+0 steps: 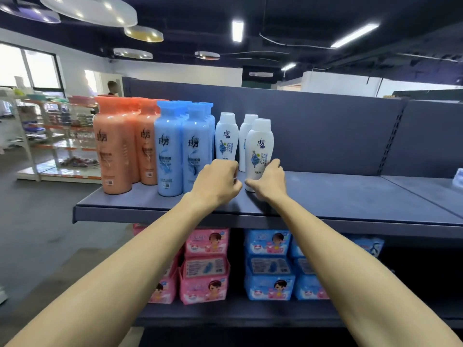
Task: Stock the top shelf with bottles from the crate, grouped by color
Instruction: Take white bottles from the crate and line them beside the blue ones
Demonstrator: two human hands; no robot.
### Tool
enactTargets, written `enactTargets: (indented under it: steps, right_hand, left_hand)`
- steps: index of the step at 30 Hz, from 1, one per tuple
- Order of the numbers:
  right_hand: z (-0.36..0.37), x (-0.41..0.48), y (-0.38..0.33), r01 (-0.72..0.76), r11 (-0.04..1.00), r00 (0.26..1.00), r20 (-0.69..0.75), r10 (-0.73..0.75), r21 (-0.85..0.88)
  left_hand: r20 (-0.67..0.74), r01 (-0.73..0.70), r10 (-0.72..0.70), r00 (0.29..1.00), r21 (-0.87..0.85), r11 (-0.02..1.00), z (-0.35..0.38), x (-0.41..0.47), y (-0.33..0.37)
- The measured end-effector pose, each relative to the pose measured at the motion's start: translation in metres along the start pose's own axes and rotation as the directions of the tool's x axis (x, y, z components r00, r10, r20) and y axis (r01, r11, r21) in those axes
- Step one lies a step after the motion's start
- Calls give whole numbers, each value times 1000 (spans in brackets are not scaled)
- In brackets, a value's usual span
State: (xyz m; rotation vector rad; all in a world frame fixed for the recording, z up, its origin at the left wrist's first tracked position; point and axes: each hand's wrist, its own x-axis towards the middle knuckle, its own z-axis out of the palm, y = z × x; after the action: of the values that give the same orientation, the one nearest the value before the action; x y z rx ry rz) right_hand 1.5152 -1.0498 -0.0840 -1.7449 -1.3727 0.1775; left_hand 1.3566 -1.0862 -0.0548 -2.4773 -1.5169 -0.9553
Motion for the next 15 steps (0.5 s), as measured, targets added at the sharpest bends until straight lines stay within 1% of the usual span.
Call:
enactTargets:
  steps: [6, 10, 15]
  right_hand:
    - [16, 31, 4, -14, 1000, 1000, 7, 14, 0]
    - [27, 50, 5, -9, 1000, 1000, 14, 9, -5]
    - [42, 68, 2, -15, 1000, 1000, 8, 15, 9]
  left_hand:
    - [30, 78, -77, 997, -8, 997, 17, 21, 0]
    - [42, 60, -60, 997, -5, 998, 31, 32, 0]
    - [17, 41, -41, 999, -8, 999, 39, 42, -2]
